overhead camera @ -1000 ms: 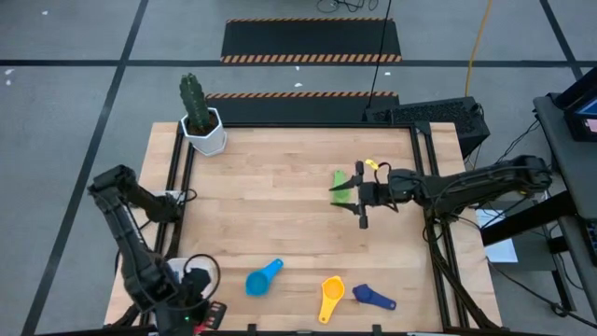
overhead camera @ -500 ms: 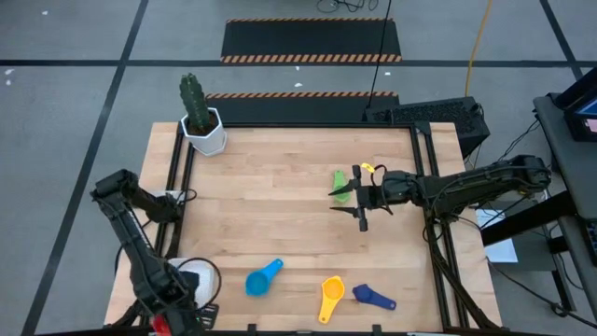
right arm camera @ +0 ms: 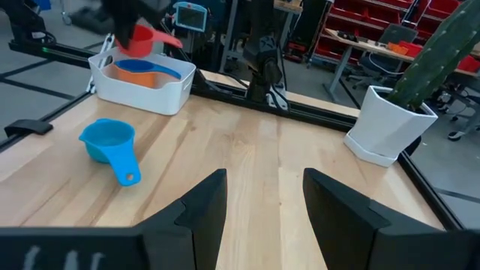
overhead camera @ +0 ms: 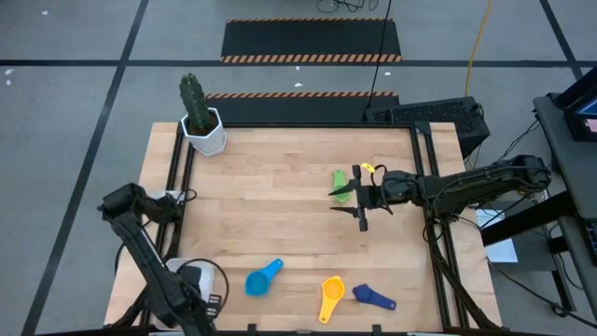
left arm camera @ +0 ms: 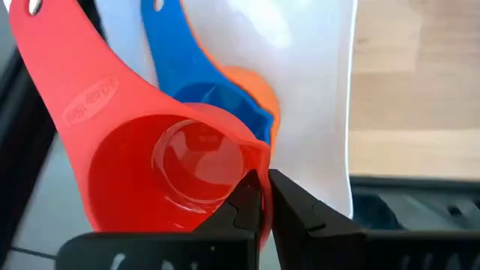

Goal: Nest measuring cups in basket
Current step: Stack the red measuring cup on top of the blue measuring cup into the white bin

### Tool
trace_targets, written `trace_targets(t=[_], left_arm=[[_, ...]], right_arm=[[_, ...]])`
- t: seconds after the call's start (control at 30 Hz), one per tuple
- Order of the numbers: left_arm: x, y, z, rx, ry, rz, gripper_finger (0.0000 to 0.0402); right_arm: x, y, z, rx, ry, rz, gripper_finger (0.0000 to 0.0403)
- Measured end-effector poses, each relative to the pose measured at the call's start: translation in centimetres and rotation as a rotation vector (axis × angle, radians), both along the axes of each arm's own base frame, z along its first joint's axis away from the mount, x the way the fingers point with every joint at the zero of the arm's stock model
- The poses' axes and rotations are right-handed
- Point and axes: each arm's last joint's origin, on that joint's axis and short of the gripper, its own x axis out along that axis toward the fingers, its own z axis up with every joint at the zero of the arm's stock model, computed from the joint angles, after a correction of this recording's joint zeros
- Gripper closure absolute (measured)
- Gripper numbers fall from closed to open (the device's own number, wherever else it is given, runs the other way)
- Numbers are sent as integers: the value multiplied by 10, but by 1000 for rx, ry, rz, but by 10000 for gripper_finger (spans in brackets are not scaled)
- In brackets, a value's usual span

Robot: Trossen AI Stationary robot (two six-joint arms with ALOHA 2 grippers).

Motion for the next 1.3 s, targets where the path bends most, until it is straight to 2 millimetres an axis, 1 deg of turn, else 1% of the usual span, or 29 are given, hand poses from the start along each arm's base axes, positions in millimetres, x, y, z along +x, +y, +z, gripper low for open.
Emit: trace_targets(t=[0.13,0.3,0.47,0.6,0.73,0.97,1.03,1.1,1.3], left_arm=[[4,-9,-21,32,34,-32,380],[4,-17,-35,57,52,-50,379],[-3,-21,-37,68,52,-75,379],[-6,-22,-37,97,15,-97,378],[-4,-22,-39,140,-58,-146,377],[-2,-22,-42,133,-58,-203,376],[-2,-21,-42,133,-58,-202,368],[-2,-21,-42,134,-57,-203,352],[1,-19,-42,141,-53,-171,283]], right_arm=[[0,0,0,13,0,-2,232],[0,0,0,14,0,-1,232],[0,0,0,14,-1,-1,232],[0,1,0,14,-1,0,232],[0,1,0,14,-2,0,232],[0,1,0,14,-3,0,232],[0,1,0,14,-3,0,232],[0,1,0,14,-3,0,232],[0,1,0,14,-3,0,232]])
